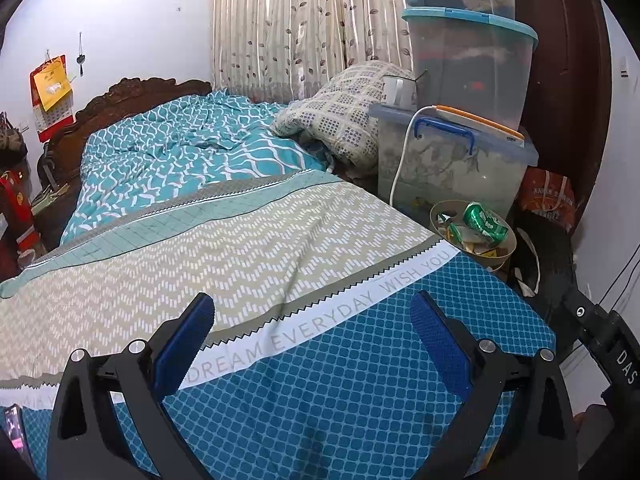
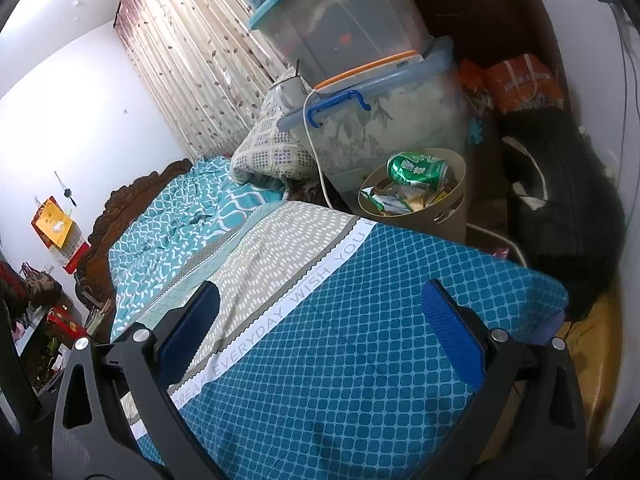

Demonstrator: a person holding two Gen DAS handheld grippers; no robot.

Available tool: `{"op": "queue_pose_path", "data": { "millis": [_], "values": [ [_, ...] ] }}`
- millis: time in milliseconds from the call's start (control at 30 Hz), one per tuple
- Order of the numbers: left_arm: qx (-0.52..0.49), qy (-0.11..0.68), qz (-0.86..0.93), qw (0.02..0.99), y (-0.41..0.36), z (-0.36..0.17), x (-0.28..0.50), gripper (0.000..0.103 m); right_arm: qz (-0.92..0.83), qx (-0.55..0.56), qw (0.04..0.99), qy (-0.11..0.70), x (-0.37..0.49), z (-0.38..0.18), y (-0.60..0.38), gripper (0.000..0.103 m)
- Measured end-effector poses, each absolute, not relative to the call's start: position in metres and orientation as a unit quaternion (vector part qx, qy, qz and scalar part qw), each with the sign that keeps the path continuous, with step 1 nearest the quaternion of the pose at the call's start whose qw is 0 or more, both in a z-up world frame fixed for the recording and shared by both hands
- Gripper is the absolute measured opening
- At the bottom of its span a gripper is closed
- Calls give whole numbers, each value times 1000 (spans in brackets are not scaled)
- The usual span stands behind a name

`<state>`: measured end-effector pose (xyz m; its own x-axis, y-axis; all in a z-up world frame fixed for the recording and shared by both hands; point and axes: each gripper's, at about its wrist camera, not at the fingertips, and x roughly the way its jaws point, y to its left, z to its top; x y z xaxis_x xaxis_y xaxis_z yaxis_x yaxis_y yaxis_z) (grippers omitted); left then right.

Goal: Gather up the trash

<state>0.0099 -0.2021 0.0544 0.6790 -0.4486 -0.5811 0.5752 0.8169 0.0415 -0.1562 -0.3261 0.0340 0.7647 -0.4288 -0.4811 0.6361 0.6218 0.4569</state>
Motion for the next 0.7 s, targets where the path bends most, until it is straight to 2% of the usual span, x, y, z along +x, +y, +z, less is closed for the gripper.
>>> {"op": "queue_pose_path", "data": {
  "millis": [700],
  "values": [
    [136,256,-244,925,-196,66,10,94,-300,303,892,151,-160,40,-321,100]
  ]
}}
